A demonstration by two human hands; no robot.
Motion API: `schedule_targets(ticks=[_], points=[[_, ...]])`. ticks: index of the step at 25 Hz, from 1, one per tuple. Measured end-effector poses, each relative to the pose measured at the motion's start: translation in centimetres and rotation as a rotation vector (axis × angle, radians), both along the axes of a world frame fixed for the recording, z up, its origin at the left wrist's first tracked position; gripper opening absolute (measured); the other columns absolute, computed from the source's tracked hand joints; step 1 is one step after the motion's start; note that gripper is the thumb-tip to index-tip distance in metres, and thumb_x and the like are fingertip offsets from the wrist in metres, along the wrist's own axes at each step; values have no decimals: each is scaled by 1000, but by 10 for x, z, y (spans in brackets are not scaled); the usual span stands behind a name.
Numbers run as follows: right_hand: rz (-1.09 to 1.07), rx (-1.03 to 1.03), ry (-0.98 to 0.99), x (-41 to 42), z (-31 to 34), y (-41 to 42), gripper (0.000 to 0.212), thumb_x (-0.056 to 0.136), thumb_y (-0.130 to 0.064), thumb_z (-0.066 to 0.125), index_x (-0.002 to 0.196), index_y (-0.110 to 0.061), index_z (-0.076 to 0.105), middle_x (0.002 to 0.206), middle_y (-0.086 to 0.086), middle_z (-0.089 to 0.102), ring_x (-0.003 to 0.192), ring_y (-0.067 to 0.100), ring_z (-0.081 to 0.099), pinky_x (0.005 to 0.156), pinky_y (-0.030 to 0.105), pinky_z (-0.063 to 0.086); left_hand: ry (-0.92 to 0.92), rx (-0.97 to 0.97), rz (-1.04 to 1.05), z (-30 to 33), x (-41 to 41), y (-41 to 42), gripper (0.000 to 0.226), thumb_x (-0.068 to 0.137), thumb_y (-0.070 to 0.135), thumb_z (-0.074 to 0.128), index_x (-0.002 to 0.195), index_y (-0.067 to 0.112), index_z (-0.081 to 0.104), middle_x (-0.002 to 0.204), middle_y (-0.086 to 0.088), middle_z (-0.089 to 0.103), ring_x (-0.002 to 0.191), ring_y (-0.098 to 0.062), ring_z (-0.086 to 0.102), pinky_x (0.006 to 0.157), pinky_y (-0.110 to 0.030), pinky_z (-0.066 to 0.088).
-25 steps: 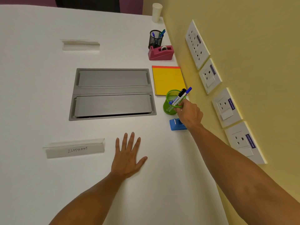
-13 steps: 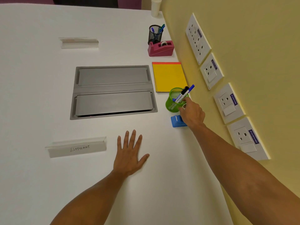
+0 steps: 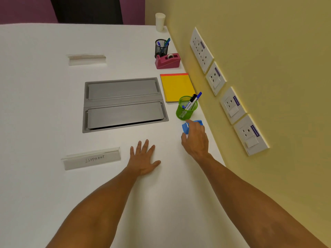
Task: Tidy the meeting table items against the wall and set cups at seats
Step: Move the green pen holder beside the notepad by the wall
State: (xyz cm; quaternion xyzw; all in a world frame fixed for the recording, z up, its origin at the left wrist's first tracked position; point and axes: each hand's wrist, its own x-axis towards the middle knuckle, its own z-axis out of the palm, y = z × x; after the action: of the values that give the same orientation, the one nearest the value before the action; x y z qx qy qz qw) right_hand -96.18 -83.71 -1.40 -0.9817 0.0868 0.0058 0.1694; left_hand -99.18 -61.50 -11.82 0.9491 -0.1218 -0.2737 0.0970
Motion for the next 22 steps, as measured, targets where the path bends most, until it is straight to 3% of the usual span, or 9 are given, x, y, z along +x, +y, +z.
schedule_targets(ticks=[3,9,18,22], points=[[24,38,2,-22,4,15,55,96,-25,61,148,-19,43,138,8,52,126,25,48,97,39,51,66,-45,77,19,-7,9,87,93,76,23,160,27,-2,167,-4,-16,154,-29,-15,123,-55,-7],[89,100,-9,-65,21,47,53,96,-25,60,147,-23,43,140,5,51,127,22,49,97,39,52,-86,-116,195,66,-53,35,89,91,77,23,160,25,2,168,-5,-10,154,-28,-11,123,-52,-5],[427,182,27,-127,53,91,61,96,-27,60,151,-22,36,148,7,45,132,27,47,103,42,48,-289,-73,481,155,-167,72,89,92,74,27,160,23,4,169,-4,-5,155,-26,-6,125,-51,-1],[645,250,7,-175,78,140,70,95,-39,62,155,-20,31,151,6,46,136,27,46,110,44,43,-399,-12,656,202,-252,88,91,89,77,29,160,25,5,169,-3,-1,155,-27,-2,125,-53,3]])
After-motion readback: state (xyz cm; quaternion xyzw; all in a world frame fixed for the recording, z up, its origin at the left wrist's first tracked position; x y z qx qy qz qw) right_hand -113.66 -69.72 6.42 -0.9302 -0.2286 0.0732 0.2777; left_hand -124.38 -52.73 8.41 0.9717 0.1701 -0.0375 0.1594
